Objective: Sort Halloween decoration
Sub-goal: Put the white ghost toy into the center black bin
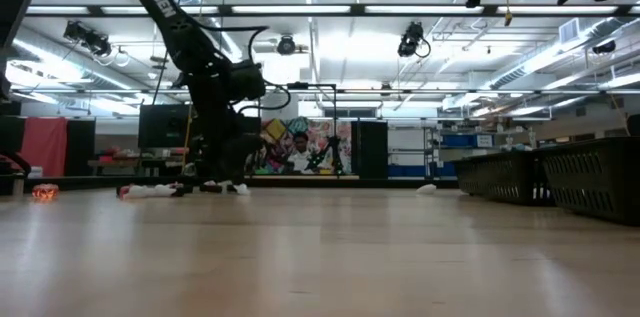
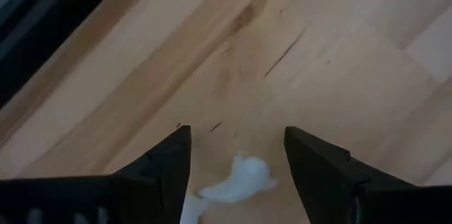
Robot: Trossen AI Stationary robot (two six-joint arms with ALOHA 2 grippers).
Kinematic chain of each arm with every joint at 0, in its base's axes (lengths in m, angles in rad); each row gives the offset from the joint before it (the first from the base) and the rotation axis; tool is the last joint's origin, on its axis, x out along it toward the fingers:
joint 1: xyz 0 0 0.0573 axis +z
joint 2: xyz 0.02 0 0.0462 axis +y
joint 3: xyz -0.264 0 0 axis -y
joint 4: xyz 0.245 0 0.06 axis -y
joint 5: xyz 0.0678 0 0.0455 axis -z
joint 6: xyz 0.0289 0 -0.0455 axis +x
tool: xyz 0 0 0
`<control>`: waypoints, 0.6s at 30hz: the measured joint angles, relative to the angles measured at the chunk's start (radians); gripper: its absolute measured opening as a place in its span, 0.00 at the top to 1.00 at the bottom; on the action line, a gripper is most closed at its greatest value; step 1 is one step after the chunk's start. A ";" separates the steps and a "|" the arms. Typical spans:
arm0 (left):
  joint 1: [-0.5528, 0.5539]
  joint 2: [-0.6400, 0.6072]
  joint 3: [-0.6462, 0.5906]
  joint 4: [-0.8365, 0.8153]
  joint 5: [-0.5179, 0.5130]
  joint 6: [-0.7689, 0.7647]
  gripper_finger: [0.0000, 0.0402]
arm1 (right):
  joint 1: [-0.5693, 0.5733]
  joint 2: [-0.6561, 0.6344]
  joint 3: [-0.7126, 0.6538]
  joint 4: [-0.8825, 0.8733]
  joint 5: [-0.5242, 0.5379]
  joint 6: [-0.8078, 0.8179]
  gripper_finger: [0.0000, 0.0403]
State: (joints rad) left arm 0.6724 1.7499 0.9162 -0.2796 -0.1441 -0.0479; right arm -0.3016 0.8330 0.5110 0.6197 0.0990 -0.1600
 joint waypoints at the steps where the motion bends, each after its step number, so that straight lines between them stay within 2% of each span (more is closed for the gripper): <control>1: 0.000 0.002 0.001 -0.002 0.007 0.005 0.46 | 0.000 0.000 0.000 0.000 0.000 0.000 0.71; 18: -0.018 0.005 0.003 -0.064 0.030 0.005 0.48 | 0.000 0.000 0.000 0.000 -0.005 0.004 0.71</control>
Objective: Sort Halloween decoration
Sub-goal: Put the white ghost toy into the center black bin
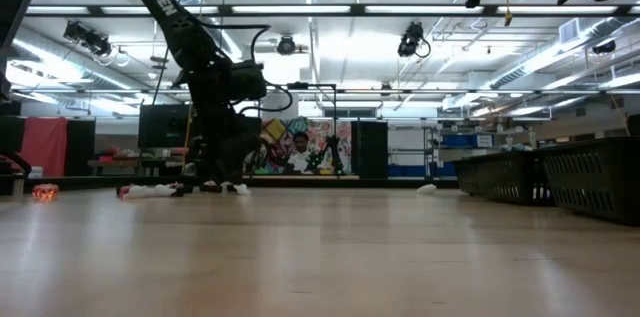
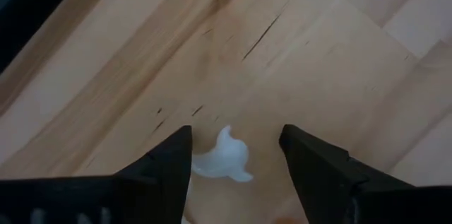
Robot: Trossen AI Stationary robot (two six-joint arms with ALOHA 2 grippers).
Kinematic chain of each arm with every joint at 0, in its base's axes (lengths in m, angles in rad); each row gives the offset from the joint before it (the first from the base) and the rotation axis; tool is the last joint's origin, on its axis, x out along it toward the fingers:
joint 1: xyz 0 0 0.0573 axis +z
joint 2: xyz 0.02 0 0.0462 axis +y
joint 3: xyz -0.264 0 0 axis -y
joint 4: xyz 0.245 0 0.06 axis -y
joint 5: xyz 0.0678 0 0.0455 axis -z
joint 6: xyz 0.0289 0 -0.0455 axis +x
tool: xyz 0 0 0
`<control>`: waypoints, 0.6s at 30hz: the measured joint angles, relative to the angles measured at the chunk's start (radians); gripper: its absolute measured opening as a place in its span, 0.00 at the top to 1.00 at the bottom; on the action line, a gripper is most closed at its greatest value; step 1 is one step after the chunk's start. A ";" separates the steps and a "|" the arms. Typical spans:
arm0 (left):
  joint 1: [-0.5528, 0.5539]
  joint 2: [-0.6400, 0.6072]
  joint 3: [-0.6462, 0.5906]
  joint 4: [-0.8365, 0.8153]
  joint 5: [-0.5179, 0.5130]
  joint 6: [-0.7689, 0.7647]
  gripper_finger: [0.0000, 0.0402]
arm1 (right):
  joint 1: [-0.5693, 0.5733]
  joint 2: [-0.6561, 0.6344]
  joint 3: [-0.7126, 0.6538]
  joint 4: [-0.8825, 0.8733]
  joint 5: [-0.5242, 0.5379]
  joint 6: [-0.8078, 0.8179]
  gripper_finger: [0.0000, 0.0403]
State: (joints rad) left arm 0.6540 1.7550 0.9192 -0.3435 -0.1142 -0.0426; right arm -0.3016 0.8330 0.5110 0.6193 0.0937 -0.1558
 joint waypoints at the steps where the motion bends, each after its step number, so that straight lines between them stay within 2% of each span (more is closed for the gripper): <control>1: 0.000 0.000 0.000 -0.002 0.000 0.004 0.49 | 0.000 0.000 0.000 0.000 -0.001 0.000 0.71; 12: -0.020 0.001 -0.001 -0.018 -0.008 0.032 0.67 | 0.000 0.000 0.000 0.000 -0.002 0.000 0.71; 18: -0.044 0.002 -0.002 -0.019 -0.022 0.031 0.71 | 0.000 0.000 0.000 0.000 -0.002 0.000 0.71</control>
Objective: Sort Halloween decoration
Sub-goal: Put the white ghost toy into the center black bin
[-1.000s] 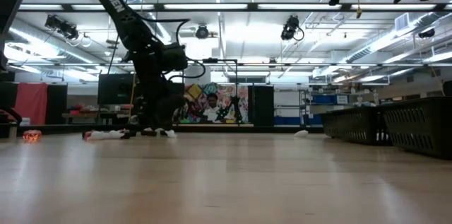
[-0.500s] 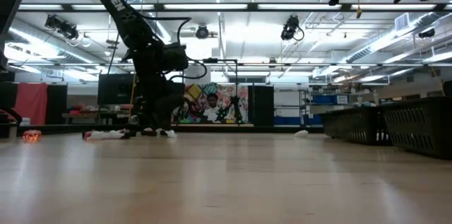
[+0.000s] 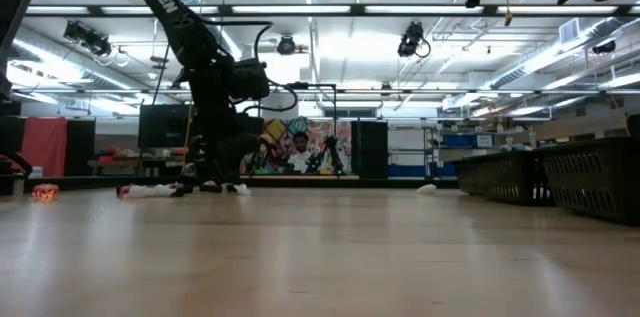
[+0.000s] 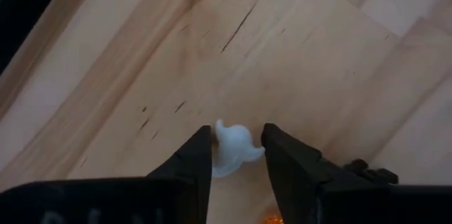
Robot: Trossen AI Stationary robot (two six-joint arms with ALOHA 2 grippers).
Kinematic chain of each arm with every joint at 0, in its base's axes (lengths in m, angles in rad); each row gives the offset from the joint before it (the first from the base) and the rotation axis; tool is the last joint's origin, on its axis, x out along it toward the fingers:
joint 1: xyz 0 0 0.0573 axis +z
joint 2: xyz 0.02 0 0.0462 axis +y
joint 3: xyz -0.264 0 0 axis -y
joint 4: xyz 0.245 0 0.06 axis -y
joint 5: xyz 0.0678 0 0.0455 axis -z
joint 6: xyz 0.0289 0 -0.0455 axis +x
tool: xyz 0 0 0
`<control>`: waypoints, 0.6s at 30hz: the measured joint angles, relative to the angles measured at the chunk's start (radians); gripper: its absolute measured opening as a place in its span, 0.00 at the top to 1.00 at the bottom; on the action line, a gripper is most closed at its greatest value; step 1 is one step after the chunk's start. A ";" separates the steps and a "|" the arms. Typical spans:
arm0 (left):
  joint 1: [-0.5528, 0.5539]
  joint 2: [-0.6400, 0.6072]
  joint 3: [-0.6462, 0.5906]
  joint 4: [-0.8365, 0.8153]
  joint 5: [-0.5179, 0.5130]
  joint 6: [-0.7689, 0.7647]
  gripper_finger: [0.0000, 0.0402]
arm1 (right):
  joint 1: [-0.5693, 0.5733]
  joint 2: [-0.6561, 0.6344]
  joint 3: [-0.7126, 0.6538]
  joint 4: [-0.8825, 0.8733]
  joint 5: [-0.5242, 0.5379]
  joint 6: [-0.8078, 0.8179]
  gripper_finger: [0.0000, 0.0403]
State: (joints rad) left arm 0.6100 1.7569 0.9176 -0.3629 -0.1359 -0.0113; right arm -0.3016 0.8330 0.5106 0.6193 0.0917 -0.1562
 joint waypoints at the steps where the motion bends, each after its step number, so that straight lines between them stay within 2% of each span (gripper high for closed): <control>1: -0.004 0.000 0.001 -0.001 -0.001 0.000 0.71 | 0.000 0.000 0.000 0.000 0.000 0.000 0.71; 7: -0.033 0.005 0.035 -0.039 0.002 0.000 0.72 | 0.000 0.000 0.000 0.000 0.000 0.000 0.71; 14: -0.078 0.007 0.093 -0.050 0.098 -0.005 0.72 | 0.000 0.000 0.000 0.000 0.000 0.000 0.71; 18: -0.121 0.007 0.119 -0.040 0.110 -0.016 0.72 | 0.000 0.000 0.000 0.000 0.000 -0.003 0.71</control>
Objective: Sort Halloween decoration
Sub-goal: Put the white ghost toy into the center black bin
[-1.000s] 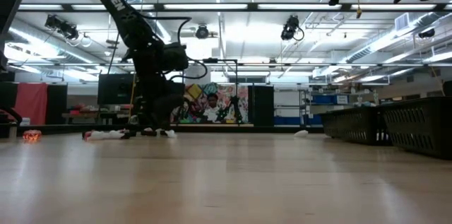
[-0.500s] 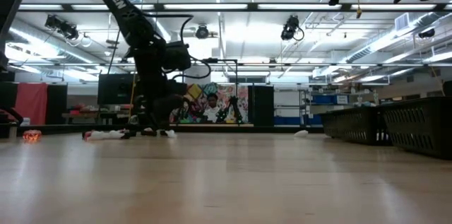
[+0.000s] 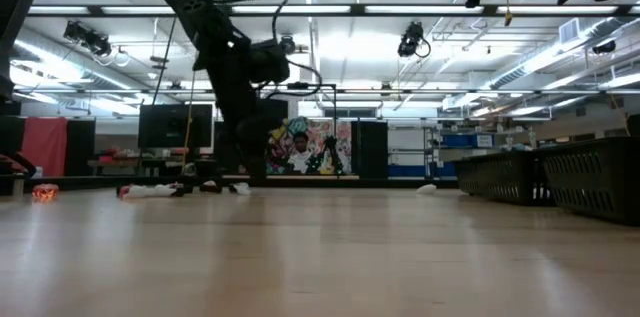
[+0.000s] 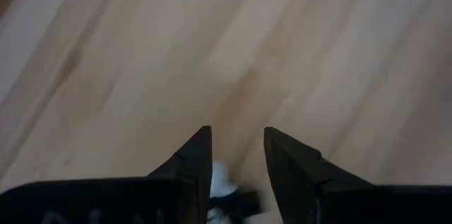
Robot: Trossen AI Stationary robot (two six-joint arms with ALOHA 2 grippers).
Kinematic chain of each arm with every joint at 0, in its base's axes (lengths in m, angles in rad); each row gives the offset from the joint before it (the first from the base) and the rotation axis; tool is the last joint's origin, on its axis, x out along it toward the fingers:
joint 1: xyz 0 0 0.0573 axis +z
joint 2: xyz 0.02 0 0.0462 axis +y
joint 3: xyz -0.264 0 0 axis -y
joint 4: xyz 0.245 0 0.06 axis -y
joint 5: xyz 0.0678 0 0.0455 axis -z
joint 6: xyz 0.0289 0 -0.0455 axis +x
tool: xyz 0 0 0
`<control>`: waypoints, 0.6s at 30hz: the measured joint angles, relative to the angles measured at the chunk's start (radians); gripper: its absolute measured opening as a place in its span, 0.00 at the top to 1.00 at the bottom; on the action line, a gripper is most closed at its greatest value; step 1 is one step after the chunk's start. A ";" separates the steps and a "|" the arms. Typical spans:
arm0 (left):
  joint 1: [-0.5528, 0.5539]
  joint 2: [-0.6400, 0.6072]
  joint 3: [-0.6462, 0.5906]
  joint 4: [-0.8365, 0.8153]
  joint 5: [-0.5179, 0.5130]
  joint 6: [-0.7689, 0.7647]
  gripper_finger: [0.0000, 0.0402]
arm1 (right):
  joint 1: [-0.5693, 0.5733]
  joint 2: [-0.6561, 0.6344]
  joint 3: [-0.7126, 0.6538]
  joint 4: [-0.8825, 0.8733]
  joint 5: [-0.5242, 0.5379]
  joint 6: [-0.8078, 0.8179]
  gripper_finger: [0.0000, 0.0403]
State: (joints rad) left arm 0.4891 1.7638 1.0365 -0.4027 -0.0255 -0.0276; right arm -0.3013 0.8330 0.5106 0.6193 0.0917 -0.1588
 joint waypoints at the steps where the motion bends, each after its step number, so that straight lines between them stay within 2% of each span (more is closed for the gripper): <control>1: -0.011 0.000 0.006 0.003 0.012 -0.002 0.72 | 0.000 0.000 0.000 0.000 0.000 0.000 0.71; 5: -0.051 -0.002 0.020 0.017 0.021 0.010 0.72 | 0.000 0.000 0.000 0.000 0.000 -0.001 0.71; 11: -0.069 -0.003 0.017 0.001 -0.135 0.043 0.71 | 0.000 0.000 0.000 -0.001 -0.009 0.006 0.71; 15: -0.061 -0.004 -0.009 0.029 -0.138 0.043 0.65 | 0.000 0.000 0.000 -0.009 -0.011 0.006 0.71; 18: -0.061 -0.005 -0.077 0.121 -0.137 0.041 0.60 | 0.000 0.000 0.000 -0.011 -0.011 0.006 0.71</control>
State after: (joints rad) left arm 0.4286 1.7584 0.9593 -0.2814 -0.1627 0.0138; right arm -0.3016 0.8330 0.5106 0.6085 0.0803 -0.1524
